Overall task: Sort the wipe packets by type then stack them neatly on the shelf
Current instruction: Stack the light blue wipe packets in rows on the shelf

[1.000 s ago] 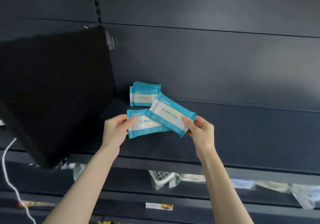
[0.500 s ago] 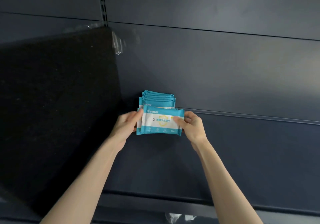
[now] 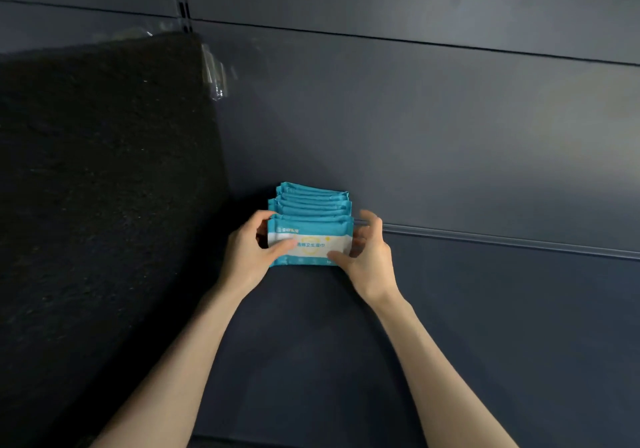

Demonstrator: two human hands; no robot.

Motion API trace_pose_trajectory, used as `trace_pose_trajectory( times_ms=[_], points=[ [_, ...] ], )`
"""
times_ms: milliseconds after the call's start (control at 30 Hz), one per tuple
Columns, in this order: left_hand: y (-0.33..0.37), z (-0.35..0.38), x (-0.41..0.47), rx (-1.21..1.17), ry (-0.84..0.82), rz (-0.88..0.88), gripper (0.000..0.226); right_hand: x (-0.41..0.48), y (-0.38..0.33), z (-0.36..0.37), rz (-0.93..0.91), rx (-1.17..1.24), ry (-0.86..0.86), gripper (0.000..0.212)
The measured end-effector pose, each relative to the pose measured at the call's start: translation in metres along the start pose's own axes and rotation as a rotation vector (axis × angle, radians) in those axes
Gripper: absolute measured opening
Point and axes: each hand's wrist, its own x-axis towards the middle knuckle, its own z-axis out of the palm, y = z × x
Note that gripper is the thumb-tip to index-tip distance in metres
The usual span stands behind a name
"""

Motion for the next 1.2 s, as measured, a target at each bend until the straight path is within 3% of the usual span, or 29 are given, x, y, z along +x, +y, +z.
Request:
trace_pose_trajectory(
  times_ms=[100,267,367,467,633,833,1200],
  points=[
    [-0.015,-0.001,0.002,0.15,-0.054,-0.007,0.036,0.002,0.003,0.002,-0.054,-0.088,-0.016,0.067],
    [-0.021,0.002,0.006,0.26,0.024,0.043,0.043,0.0,-0.003,0.009,-0.128,-0.262,0.065,0.059],
    [-0.023,0.002,0.007,0.141,0.0,-0.012,0.068,0.0,0.001,0.01,-0.156,-0.324,0.101,0.067],
    [-0.023,0.001,0.009,0.005,-0.118,-0.099,0.084,-0.001,0.0,0.011,-0.037,-0.206,-0.005,0.09],
    [-0.022,0.001,0.014,0.055,-0.217,-0.02,0.061,0.003,-0.004,0.009,0.003,-0.295,-0.147,0.092],
    [-0.025,0.005,0.015,0.129,-0.218,0.018,0.065,0.006,-0.007,0.008,0.018,-0.352,-0.222,0.088],
    [-0.021,0.005,0.015,0.017,-0.217,-0.066,0.057,0.003,-0.016,0.002,0.031,-0.414,-0.234,0.084]
  ],
)
